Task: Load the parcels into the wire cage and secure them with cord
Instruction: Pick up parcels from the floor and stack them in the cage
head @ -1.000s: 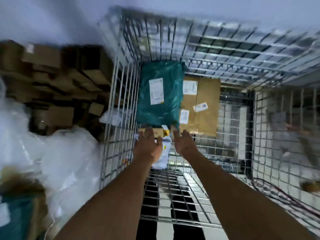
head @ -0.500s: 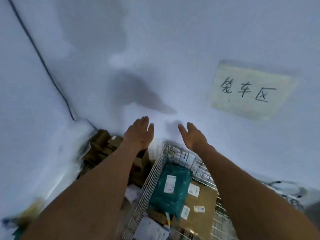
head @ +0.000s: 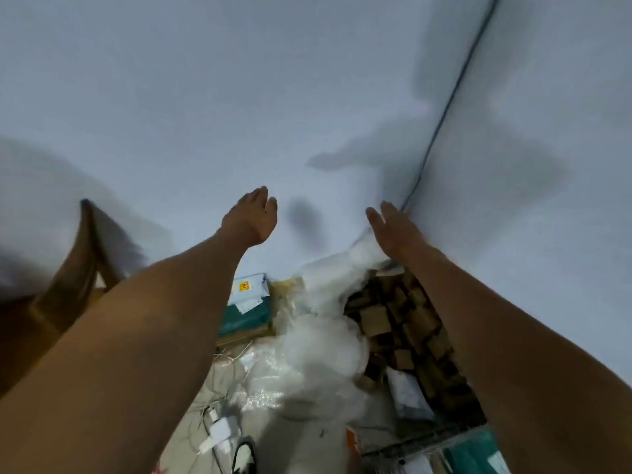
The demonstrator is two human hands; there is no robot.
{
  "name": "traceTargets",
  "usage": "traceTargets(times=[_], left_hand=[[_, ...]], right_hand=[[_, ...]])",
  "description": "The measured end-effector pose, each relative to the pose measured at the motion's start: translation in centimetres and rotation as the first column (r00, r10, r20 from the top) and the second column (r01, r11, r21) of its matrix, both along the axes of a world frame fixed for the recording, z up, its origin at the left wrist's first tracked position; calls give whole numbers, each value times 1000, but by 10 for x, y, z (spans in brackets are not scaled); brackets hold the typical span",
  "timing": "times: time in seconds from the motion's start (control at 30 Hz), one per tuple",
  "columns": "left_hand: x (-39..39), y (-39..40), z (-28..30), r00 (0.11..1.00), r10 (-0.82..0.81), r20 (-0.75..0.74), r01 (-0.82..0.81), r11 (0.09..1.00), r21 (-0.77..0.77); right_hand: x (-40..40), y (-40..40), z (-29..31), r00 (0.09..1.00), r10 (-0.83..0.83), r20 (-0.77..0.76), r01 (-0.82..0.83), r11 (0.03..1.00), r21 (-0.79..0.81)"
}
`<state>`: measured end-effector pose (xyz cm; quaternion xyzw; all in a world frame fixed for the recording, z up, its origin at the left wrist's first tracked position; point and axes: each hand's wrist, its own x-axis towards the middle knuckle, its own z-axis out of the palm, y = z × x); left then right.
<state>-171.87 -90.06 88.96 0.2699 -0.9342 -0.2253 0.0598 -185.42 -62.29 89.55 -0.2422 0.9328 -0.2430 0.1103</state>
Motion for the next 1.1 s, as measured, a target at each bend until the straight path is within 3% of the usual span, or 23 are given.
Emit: traceTargets(times=[0.13, 0.33, 0.53, 0.73, 0.9, 1.1], left_hand=[[94, -145, -32, 982, 182, 52, -184, 982, 49], [158, -281, -59, 961, 251, 118, -256, 966, 31], [165, -319, -82, 943, 322, 82, -330, 934, 133], [154, -340, -123, 925, 364, 109, -378, 908, 178], [121, -357, -181, 929, 335, 159, -362, 912, 191], [84, -360, -300, 889, 361, 282, -436, 855, 281]], right_hand=[[36, -169, -29, 984, 168, 55, -171, 984, 52], [80, -326, -49, 954, 295, 62, -300, 949, 97], [66, -386, -51, 949, 316, 11, -308, 916, 257], [56, -449, -75, 923, 385, -1, -373, 895, 245], [31, -461, -137, 940, 332, 75, -340, 908, 247], [-20, -471, -270, 931, 266, 249, -337, 888, 314]])
